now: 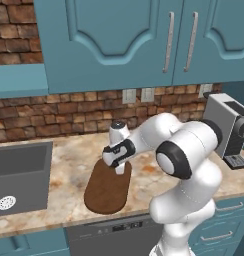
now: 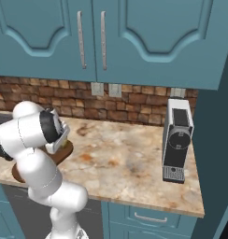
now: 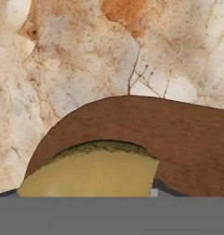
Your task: Pick up the sponge from the counter and clean the cutting board by briefly scrubbing or pressing down on the cutting board. Once finished, release the sponge.
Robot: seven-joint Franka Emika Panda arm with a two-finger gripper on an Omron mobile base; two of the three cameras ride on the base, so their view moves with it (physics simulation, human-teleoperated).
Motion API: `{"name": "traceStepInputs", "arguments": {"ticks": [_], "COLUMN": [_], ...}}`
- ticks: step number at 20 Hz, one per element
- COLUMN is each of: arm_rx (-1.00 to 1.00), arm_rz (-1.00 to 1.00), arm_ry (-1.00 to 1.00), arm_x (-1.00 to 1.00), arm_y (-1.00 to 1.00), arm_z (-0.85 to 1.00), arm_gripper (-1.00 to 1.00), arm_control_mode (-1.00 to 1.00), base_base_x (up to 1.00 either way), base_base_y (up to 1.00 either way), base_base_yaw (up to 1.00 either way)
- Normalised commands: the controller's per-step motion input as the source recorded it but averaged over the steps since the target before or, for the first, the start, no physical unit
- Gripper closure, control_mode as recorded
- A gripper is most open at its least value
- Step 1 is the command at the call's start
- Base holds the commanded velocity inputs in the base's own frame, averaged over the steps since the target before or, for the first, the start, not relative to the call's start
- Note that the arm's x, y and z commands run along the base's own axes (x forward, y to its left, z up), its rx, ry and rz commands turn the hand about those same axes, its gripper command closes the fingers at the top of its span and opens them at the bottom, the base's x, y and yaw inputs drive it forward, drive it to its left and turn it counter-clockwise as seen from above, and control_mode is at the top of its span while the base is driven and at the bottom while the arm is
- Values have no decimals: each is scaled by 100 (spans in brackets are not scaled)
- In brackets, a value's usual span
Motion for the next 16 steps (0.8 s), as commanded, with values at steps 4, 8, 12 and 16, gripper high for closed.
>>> {"name": "traceStepInputs", "arguments": {"ticks": [4, 8, 12, 16], "arm_rx": [5, 8, 6, 5], "arm_rz": [-11, -5, -6, -4], "arm_ry": [0, 1, 0, 0], "arm_x": [-26, -27, -53, -59], "arm_y": [6, 1, 27, 42], "arm_z": [-2, 0, -5, -9], "arm_gripper": [100, 100, 100, 100], "arm_control_mode": [-100, -100, -100, -100], "base_base_x": [0, 0, 0, 0], "base_base_y": [0, 0, 0, 0], "base_base_yaw": [0, 0, 0, 0]}}
